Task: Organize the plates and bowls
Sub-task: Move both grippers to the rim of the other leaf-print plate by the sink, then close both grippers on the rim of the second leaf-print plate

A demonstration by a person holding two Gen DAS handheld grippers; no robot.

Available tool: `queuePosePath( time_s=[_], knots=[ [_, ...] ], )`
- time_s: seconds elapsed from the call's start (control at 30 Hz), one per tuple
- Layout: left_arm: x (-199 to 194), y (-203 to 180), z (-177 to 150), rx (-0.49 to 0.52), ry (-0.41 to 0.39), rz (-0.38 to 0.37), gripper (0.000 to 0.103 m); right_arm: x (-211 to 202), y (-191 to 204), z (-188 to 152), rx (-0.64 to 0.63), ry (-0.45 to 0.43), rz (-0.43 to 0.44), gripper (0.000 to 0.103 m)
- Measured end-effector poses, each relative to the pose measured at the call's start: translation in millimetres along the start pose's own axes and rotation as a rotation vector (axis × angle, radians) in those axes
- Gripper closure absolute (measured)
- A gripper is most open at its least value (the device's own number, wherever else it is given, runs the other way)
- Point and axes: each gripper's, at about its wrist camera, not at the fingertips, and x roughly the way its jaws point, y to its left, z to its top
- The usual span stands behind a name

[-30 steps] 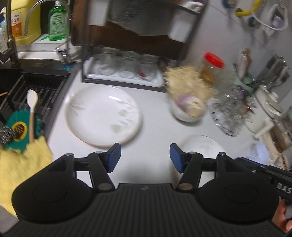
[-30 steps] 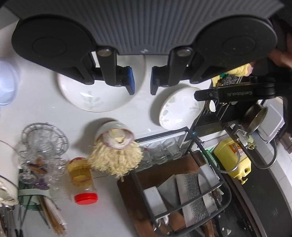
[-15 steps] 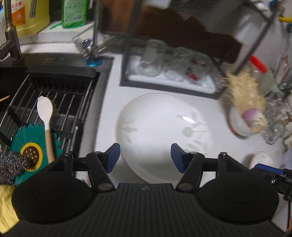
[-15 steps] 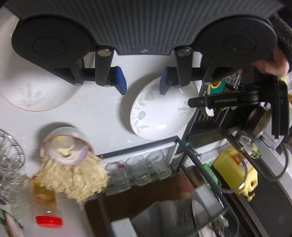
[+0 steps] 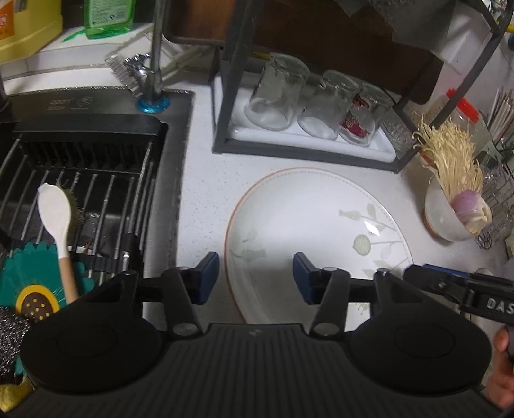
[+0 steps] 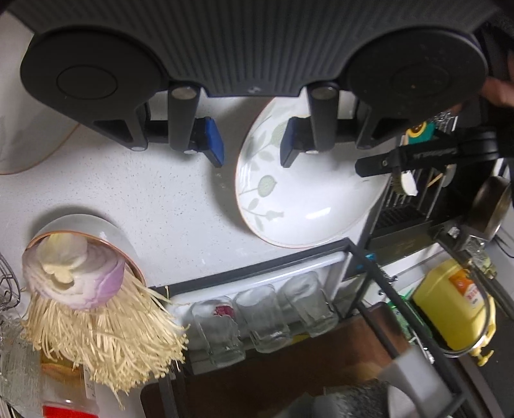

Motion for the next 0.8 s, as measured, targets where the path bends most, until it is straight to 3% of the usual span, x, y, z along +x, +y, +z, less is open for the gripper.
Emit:
queuePosePath(
  time_s=[0.37, 0.6, 0.8],
  knots=[
    [17.6, 8.7, 9.0, -0.006, 0.016, -0.002, 0.075, 33.0, 7.3, 5.1, -0.067, 0.025, -0.032, 0.081],
    [17.7, 10.0, 14.4, -0.007, 0.050, -0.029, 0.079, 33.0, 5.0, 8.6, -0.064, 0.057, -0.032, 0.081],
    [5.6, -5.9, 16.9, 0.002, 0.074, -0.053, 0.079, 6.9, -3.4, 5.9, -0.040, 0.019, -0.016, 0.081]
  ],
)
